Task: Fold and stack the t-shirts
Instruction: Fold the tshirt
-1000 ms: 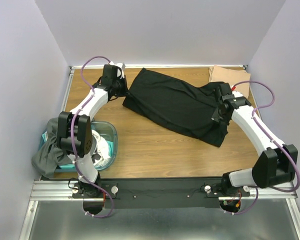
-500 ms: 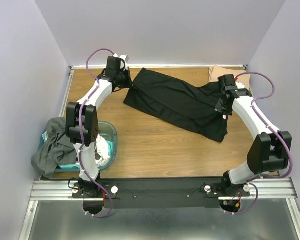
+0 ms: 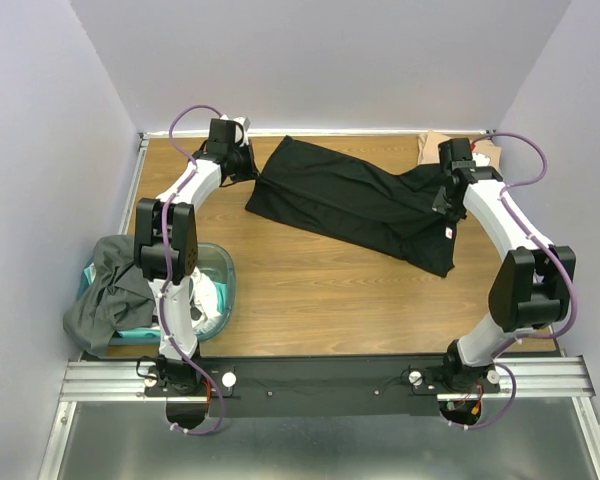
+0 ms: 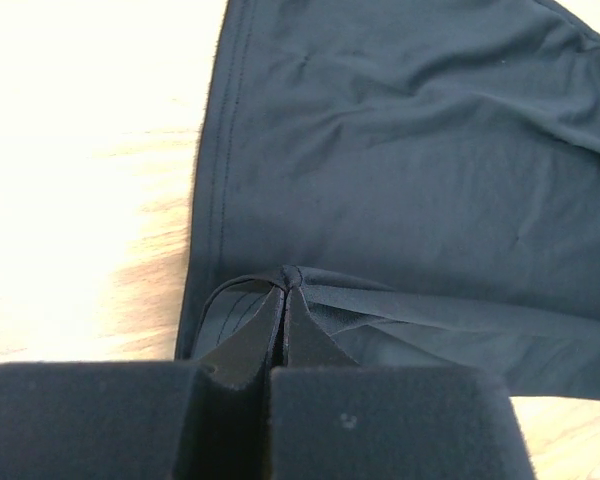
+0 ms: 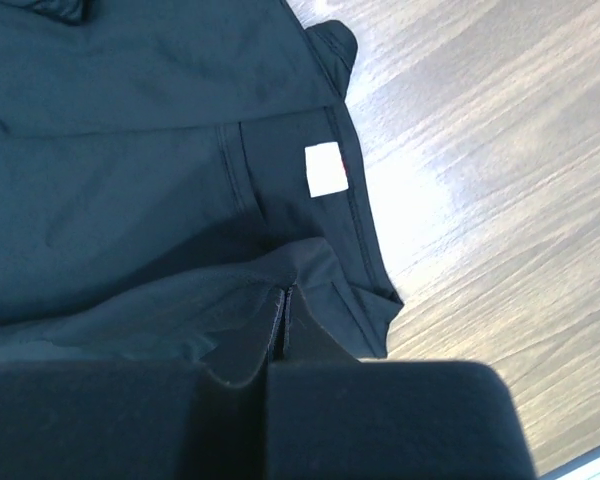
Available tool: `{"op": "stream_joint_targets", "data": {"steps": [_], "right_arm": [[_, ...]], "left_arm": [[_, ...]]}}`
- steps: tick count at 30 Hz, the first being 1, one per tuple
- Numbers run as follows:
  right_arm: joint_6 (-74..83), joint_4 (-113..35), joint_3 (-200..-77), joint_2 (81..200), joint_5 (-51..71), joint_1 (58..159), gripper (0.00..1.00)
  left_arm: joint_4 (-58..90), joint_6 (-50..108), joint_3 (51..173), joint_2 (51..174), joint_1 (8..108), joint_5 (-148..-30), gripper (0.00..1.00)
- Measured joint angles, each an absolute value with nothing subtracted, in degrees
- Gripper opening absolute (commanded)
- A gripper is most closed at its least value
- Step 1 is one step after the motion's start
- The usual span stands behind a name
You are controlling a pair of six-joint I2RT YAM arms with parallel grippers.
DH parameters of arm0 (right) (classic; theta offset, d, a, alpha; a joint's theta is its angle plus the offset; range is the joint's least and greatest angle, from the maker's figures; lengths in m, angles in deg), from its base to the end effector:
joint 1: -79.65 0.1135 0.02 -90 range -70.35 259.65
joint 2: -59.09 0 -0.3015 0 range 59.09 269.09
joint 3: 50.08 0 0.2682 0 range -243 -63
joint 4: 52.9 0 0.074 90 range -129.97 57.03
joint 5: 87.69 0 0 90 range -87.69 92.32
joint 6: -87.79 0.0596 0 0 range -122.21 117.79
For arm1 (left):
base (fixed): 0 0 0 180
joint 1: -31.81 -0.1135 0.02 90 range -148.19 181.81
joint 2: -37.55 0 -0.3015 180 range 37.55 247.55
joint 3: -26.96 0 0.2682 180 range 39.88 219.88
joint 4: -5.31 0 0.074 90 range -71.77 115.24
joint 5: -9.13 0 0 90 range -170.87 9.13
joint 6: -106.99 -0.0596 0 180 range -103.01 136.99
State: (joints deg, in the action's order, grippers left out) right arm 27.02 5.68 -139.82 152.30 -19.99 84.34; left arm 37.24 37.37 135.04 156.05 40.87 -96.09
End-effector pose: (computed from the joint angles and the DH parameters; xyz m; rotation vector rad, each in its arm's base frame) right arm 0.3657 0.0073 0.2842 0.6644 2.4661 -0.2957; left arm 0.5158 -0.0981 0.2414 -0.0935 2.3436 -0.5653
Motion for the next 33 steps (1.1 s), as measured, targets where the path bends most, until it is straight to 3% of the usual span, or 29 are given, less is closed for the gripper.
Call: {"op": "stream_joint_targets", "data": {"steps": [14,15,16,18,19,20,22,24,28,33], "right_arm": [[24.1,3.7,-144.7,159.7,-20.6,83.9,0.00],[23.9,3.5,-145.0,160.2,-20.6,83.9,0.00],[23.6,3.3,-145.4,160.8,-20.7,83.8,0.01],[23.3,3.0,-145.9,161.7,-20.8,83.7,0.11],[23.2,2.9,-146.2,162.2,-20.8,83.6,0.23],[22.9,2.9,-146.6,162.8,-20.8,83.6,0.55],[22.7,2.8,-147.4,164.0,-20.6,83.6,0.75],[22.2,2.5,-147.8,164.6,-20.2,83.6,0.84],[22.3,1.8,-146.7,164.1,-18.6,83.4,0.86],[23.3,0.6,-138.2,160.2,-15.8,83.2,0.79]], "left_arm": [[37.1,37.1,139.0,162.1,40.4,-97.2,0.00],[37.3,37.0,139.5,162.5,40.4,-97.2,0.04],[37.2,36.9,140.1,163.1,40.4,-97.3,0.23],[37.3,36.5,141.2,163.9,40.4,-97.3,0.48],[37.4,36.8,141.6,164.2,40.4,-97.2,0.51],[37.4,36.5,142.1,164.4,40.4,-97.2,0.53],[37.5,36.4,142.4,164.6,40.4,-97.0,0.56],[37.5,36.1,142.4,164.5,40.3,-96.8,0.58],[37.2,35.3,139.3,163.6,40.3,-95.6,0.58],[36.4,34.3,129.0,160.1,40.2,-94.3,0.59]]}}
